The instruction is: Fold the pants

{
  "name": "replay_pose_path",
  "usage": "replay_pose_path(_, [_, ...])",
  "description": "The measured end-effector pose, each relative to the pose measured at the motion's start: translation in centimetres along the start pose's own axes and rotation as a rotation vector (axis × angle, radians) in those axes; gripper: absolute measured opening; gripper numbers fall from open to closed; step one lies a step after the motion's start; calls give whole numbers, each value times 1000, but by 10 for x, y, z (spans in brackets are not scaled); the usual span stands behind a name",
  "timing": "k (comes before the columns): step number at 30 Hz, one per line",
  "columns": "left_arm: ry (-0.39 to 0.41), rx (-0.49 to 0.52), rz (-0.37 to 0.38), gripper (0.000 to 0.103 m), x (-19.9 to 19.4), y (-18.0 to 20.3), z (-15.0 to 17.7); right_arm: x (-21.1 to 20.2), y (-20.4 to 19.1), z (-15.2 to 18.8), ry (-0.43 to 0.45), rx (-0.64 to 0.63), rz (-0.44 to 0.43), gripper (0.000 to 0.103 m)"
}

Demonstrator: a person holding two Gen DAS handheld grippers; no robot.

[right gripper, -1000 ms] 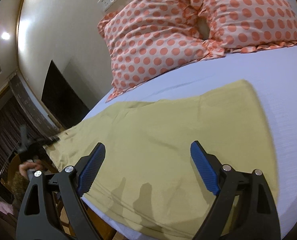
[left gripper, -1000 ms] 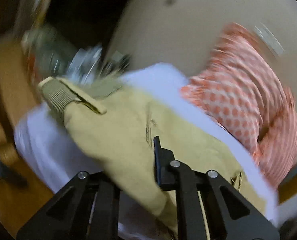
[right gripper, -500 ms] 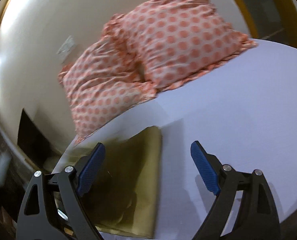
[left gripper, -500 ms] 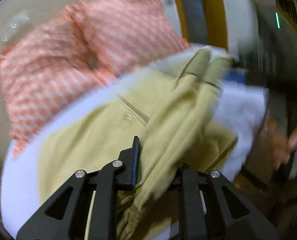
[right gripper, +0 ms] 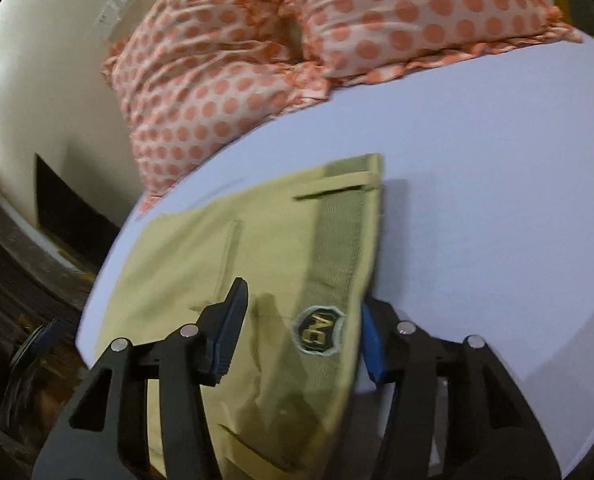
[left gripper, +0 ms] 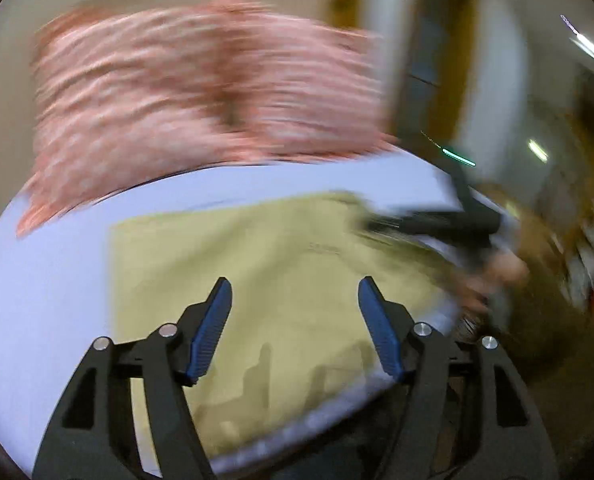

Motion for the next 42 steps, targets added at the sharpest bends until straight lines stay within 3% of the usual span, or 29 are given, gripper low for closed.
replay_pose_path(3, [-105,-163,-75,66,32,-64,0,1,-2,-1,-15,-23,-24,52])
replay_pose_path(7, [-227,-290,12,67,69,-98,7,0,11,-3,-30,29,-112,50])
replay_pose_path(11, [-272,-308,64,80,81,-97,7,7,7,-6,-67,10,-128,50])
replay_pose_path(16, [-306,-362,104,79,88,-110,3,11,5,-8,-136,2,-158,46])
replay_pose_path(17, [-313,-369,89,76,87,-112,5,11,6,-9,-135,4,-142,41])
replay_pose_path(19, [-329,-368,23,76,82,-114,6,9,9,-9,-111,18,-127,38])
replay_pose_path(22, [-327,-348,-28,78,77,-110,9,7,2,-2,-57,-26,-77,40])
replay_pose_path(24, [-334,-306,-40,81,82,-100,8,11,-3,0,-72,-40,-90,41])
replay_pose_path(25, [-334,-292,-17,78,84,-95,7,13,-4,0,-102,-22,-138,38])
replay_pose_path(26, [-333,-284,5,70,86,-91,5,15,-3,1,-126,-3,-177,27])
replay_pose_path(27, [-324,-272,13,63,87,-86,2,18,-2,2,-146,15,-208,24])
replay_pose_path(28, [-323,-264,21,42,88,-84,0,18,-2,2,-153,22,-223,21])
replay_pose_path(29, [-323,-263,30,28,89,-83,-2,17,-3,0,-155,23,-235,19])
replay_pose_path(32, [-290,-292,95,17,92,-90,-16,14,-13,-17,-135,13,-263,18])
replay_pose_path(37, [-166,-184,-71,6,109,-90,-65,16,-40,-73,-4,-74,-185,17])
replay_pose_path(39, [-170,-177,-148,6,131,-95,-77,25,-37,-89,27,-85,-104,18])
replay_pose_path(40, [-185,-178,-174,8,140,-98,-79,33,-35,-94,30,-94,-42,23])
replay_pose_path(42, [-238,-196,-238,14,157,-106,-77,56,-24,-97,-10,-112,178,33])
Point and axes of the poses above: each gripper's, at about its wrist camera, not at the fingertips, and x roughly the way its jaws point, y to its right, z to its underside, the point moved 2 cm from there along x, roughly the way its jaws point, and after that the axes turned 4 degrees about x, right-handed, at the moved point
